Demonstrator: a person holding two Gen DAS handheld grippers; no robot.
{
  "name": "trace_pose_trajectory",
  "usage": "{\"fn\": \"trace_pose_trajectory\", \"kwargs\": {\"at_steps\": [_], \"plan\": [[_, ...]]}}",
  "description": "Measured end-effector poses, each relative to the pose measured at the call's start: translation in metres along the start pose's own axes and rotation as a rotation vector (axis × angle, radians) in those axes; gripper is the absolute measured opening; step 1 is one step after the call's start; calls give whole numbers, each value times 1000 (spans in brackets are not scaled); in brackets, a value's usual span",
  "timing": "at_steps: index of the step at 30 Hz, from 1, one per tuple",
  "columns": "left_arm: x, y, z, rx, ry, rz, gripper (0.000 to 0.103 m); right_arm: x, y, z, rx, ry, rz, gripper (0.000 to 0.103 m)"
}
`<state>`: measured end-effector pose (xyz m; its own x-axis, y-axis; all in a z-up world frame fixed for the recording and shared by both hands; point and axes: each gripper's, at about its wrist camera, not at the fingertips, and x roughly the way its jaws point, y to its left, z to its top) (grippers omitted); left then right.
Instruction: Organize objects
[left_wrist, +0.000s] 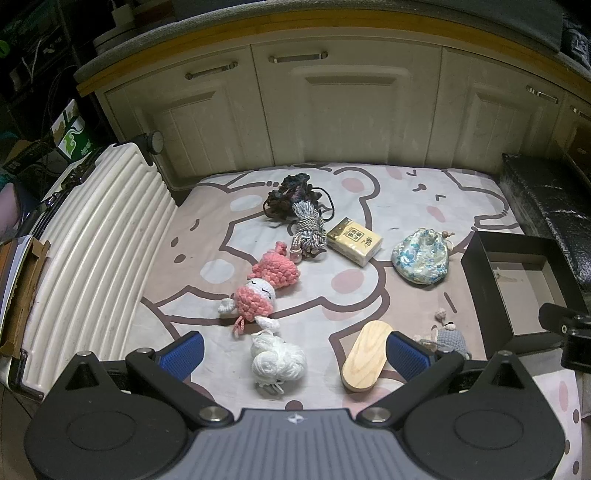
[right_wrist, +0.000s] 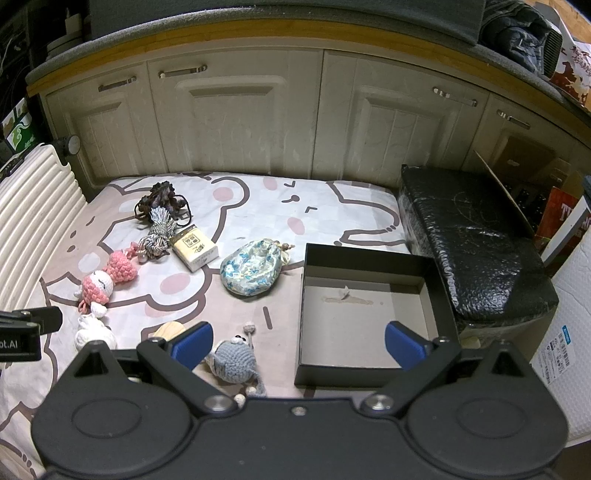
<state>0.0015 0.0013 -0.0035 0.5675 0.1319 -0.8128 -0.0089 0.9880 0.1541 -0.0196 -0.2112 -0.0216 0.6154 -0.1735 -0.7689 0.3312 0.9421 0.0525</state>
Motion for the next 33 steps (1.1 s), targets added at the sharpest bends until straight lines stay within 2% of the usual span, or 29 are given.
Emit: {"fn": "trace_pose_trajectory", "kwargs": {"at_steps": [33], "plan": [[0, -4, -1, -1, 2, 9, 103, 0, 0, 0, 8, 2, -10, 101]]}}
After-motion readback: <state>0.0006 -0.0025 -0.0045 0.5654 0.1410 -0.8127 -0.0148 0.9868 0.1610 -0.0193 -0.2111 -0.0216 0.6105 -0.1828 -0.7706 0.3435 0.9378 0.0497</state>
